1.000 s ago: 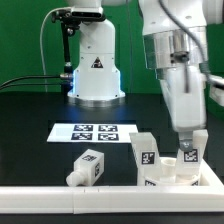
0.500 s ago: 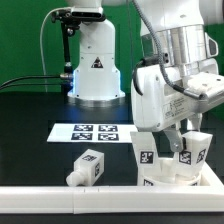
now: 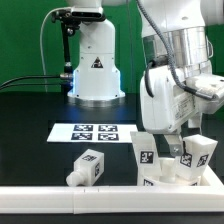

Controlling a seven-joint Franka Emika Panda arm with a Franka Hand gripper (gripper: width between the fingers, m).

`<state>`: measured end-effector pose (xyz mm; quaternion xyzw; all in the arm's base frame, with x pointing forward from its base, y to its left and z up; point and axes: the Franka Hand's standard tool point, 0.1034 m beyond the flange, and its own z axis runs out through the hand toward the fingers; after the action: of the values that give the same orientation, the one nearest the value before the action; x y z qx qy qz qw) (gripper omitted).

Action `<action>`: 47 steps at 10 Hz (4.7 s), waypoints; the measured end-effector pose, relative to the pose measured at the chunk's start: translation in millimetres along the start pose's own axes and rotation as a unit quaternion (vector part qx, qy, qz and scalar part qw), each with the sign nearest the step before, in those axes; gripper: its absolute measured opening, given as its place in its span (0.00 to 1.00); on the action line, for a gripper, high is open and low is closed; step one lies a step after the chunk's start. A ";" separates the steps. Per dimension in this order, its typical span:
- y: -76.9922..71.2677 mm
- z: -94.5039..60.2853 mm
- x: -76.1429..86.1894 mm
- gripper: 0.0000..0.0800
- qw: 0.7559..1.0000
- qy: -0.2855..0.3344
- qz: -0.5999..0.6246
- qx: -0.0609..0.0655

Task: Assemble stool

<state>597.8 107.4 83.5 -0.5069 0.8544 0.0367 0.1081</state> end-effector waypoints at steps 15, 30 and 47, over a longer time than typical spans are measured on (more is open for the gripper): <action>-12.0 -22.2 -12.5 0.81 0.702 0.040 -0.710 -0.028; -4.2 5.9 -10.1 0.66 0.382 0.028 -0.916 -0.119; -0.5 9.2 -5.7 0.42 0.979 0.073 -0.188 -0.024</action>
Offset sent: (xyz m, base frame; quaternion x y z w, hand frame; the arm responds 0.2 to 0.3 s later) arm 0.0000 0.0000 0.0000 0.0000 0.0000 -0.1296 0.9916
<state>602.2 113.6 75.8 -0.6626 0.7480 -0.0009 0.0380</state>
